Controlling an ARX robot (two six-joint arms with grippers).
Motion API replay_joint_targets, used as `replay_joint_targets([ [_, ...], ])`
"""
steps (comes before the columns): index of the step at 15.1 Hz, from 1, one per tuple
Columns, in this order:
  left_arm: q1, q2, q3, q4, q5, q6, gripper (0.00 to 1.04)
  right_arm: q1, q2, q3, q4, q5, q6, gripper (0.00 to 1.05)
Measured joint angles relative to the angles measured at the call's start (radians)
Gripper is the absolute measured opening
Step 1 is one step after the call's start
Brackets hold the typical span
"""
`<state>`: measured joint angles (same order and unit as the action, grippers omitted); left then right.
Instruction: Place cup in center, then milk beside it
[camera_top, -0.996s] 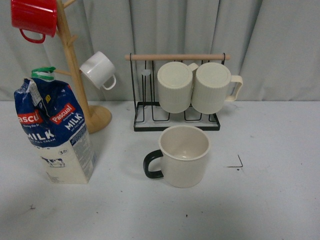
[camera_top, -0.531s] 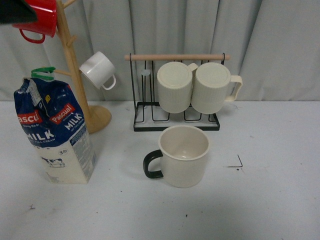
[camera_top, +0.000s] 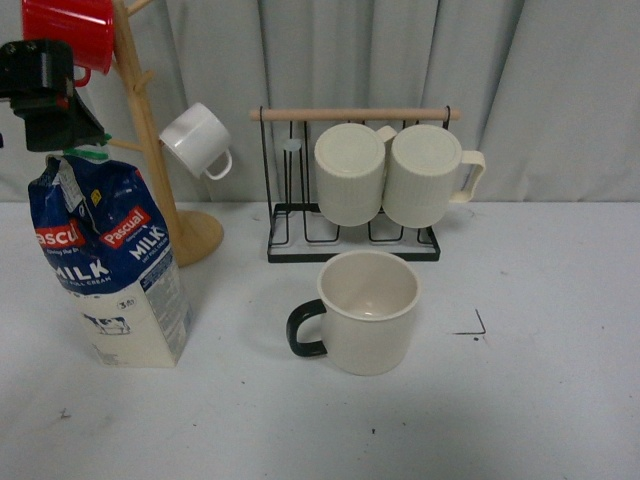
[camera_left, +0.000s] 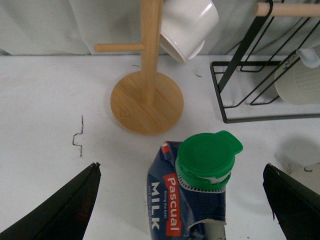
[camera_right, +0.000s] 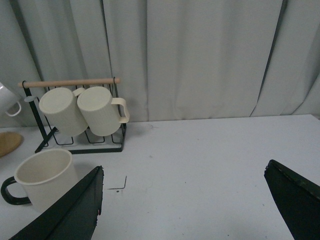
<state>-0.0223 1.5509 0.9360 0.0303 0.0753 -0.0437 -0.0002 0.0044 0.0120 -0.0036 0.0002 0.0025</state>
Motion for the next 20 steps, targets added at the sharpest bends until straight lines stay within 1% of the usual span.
replay_joint_targets([
  [2,-0.016,0.053,0.002,0.002,-0.008,0.000,0.98,0.000,0.000,0.000,0.000,0.000,0.000,0.98],
  [5,-0.023,0.128,0.002,0.012,-0.062,0.017,0.98,0.000,0.000,0.000,0.000,0.000,0.000,0.98],
  [6,-0.030,0.134,0.002,0.011,-0.070,0.019,0.95,0.000,0.000,0.000,0.000,0.000,0.000,0.98],
  [12,-0.074,0.131,0.004,-0.009,-0.090,0.000,0.29,0.000,0.000,0.000,0.000,0.000,0.000,0.98],
  [13,-0.084,0.127,0.010,-0.014,-0.100,-0.008,0.16,0.000,0.000,0.000,0.000,0.000,0.000,0.98],
  [14,-0.100,0.125,0.016,-0.022,-0.114,-0.016,0.07,0.000,0.000,0.000,0.000,0.000,0.000,0.98],
  [15,-0.117,0.124,0.020,-0.027,-0.128,-0.023,0.05,0.000,0.000,0.000,0.000,0.000,0.000,0.98],
  [20,-0.232,0.122,0.065,-0.081,-0.148,-0.062,0.04,0.000,0.000,0.000,0.000,0.000,0.000,0.98],
])
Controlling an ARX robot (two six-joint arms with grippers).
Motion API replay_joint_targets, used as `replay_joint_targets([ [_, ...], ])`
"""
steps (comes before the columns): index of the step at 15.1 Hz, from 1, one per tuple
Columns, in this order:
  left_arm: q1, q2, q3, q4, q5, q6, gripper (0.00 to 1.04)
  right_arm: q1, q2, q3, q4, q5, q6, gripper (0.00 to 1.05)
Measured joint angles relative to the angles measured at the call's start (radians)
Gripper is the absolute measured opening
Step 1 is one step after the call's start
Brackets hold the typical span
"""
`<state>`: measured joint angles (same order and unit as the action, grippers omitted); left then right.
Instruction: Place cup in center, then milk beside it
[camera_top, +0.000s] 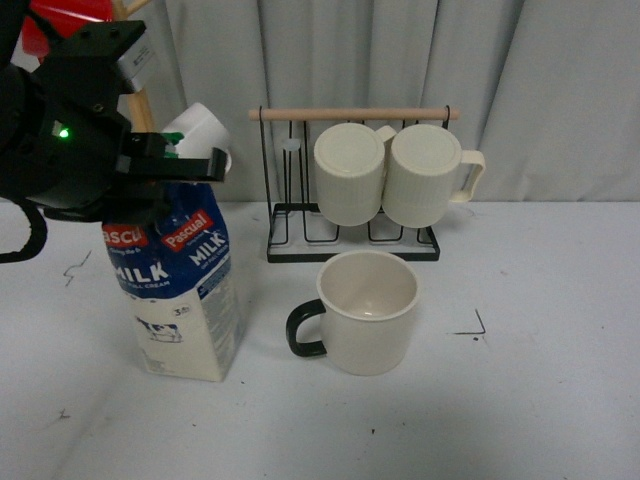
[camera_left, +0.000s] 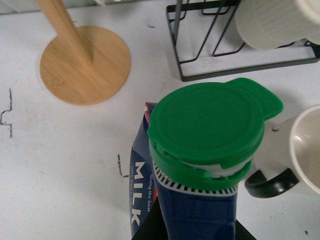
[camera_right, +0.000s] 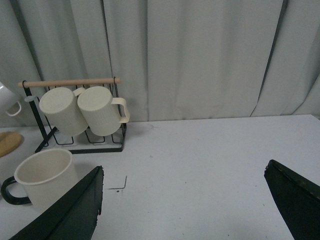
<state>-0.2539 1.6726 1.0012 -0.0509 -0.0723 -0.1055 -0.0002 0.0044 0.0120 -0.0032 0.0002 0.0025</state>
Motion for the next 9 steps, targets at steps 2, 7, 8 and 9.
replay_joint_targets([
  [2,-0.031,0.000,0.030,-0.001,-0.006,-0.016,0.04,0.000,0.000,0.000,0.000,0.000,0.000,0.98],
  [7,-0.067,0.000,0.050,0.020,-0.051,-0.030,0.04,0.000,0.000,0.000,0.000,0.000,0.000,0.98],
  [8,-0.074,0.000,0.050,0.023,-0.051,-0.036,0.04,0.000,0.000,0.000,0.000,0.000,0.000,0.98],
  [9,-0.081,0.000,0.050,0.029,-0.051,-0.047,0.04,0.000,0.000,0.000,0.000,0.000,0.000,0.98],
])
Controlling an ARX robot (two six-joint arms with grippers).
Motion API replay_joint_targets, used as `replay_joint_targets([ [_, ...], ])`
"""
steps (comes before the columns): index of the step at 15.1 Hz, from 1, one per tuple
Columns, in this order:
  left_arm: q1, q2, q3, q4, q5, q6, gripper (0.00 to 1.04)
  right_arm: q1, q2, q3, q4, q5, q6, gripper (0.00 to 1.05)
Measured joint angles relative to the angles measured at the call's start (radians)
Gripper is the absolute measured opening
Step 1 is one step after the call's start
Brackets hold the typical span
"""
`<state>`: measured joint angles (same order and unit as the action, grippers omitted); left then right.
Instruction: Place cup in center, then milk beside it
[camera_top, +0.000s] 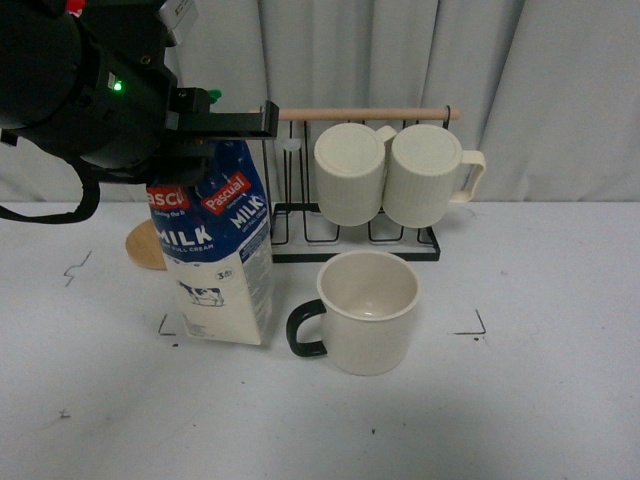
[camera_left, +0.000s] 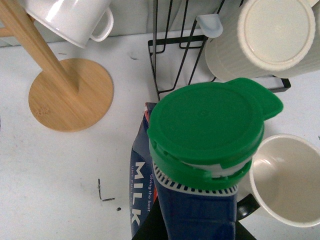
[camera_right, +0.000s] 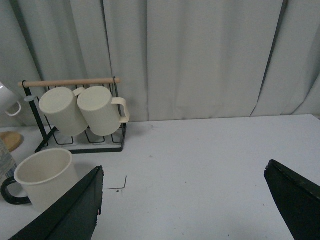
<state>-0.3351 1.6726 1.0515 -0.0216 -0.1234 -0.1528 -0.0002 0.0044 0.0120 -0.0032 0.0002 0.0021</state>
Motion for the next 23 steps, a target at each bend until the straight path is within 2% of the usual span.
replay_joint_targets([
  [10,-0.051,0.042,-0.031,0.023,-0.045,0.004,0.04,0.000,0.000,0.000,0.000,0.000,0.000,0.98],
  [11,-0.052,0.042,-0.031,0.021,-0.042,0.003,0.13,0.000,0.000,0.000,0.000,0.000,0.000,0.98],
  [18,-0.035,-0.009,-0.023,0.005,0.006,-0.031,0.95,0.000,0.000,0.000,0.000,0.000,0.000,0.98],
  [19,-0.018,-0.050,-0.024,-0.012,0.026,-0.057,0.99,0.000,0.000,0.000,0.000,0.000,0.000,0.98],
  [23,0.020,-0.384,-0.126,0.037,0.105,-0.135,0.98,0.000,0.000,0.000,0.000,0.000,0.000,0.98],
])
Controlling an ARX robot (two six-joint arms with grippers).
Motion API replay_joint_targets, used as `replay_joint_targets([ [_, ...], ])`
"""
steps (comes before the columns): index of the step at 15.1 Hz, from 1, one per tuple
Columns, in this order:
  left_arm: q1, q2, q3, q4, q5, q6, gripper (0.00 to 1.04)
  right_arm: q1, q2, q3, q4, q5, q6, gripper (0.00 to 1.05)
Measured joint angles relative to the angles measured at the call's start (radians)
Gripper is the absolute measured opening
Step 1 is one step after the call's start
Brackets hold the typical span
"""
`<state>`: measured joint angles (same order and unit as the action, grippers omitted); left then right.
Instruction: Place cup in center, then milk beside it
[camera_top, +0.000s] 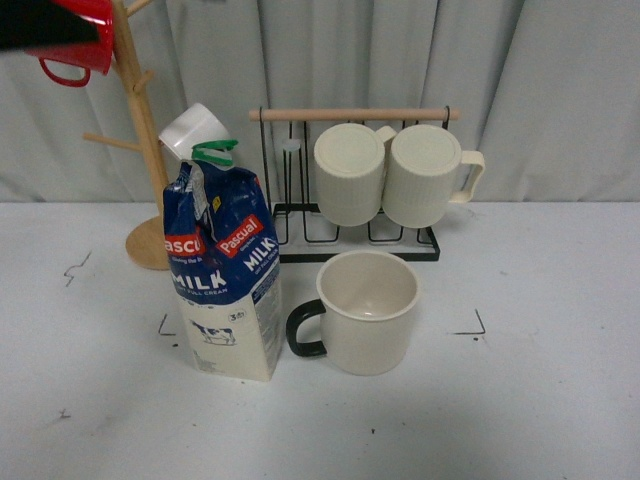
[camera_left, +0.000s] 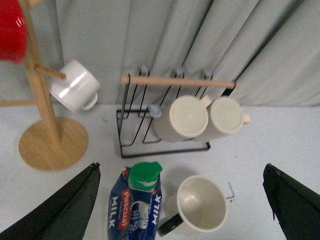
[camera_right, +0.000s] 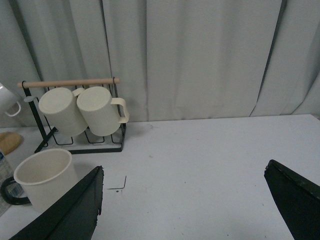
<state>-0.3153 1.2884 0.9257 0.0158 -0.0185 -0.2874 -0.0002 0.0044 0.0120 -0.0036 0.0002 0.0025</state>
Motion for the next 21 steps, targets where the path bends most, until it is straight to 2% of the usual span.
replay_joint_targets([
  [1,0.018,-0.087,-0.032,0.018,0.017,-0.006,0.98,0.000,0.000,0.000,0.000,0.000,0.000,0.98],
  [3,0.073,-0.338,-0.092,-0.068,0.064,-0.009,0.98,0.000,0.000,0.000,0.000,0.000,0.000,0.98],
  [4,0.076,-0.440,-0.119,-0.056,0.019,0.021,0.95,0.000,0.000,0.000,0.000,0.000,0.000,0.98],
  [5,0.069,-0.531,-0.183,0.024,-0.102,0.099,0.84,0.000,0.000,0.000,0.000,0.000,0.000,0.98],
  [6,0.092,-0.623,-0.288,0.065,-0.170,0.185,0.72,0.000,0.000,0.000,0.000,0.000,0.000,0.98],
  [7,0.127,-0.673,-0.373,0.093,-0.177,0.223,0.60,0.000,0.000,0.000,0.000,0.000,0.000,0.98],
  [11,0.201,-0.789,-0.613,0.173,-0.098,0.270,0.10,0.000,0.000,0.000,0.000,0.000,0.000,0.98],
  [12,0.225,-0.825,-0.647,0.185,-0.072,0.271,0.02,0.000,0.000,0.000,0.000,0.000,0.000,0.98],
  [13,0.300,-0.851,-0.685,0.188,0.002,0.273,0.02,0.000,0.000,0.000,0.001,0.000,0.000,0.98],
  [14,0.322,-0.869,-0.720,0.189,0.003,0.272,0.02,0.000,0.000,0.000,0.000,0.000,0.000,0.98],
  [21,0.314,-1.012,-0.840,0.172,0.018,0.273,0.02,0.000,0.000,0.000,0.000,0.000,0.000,0.98],
])
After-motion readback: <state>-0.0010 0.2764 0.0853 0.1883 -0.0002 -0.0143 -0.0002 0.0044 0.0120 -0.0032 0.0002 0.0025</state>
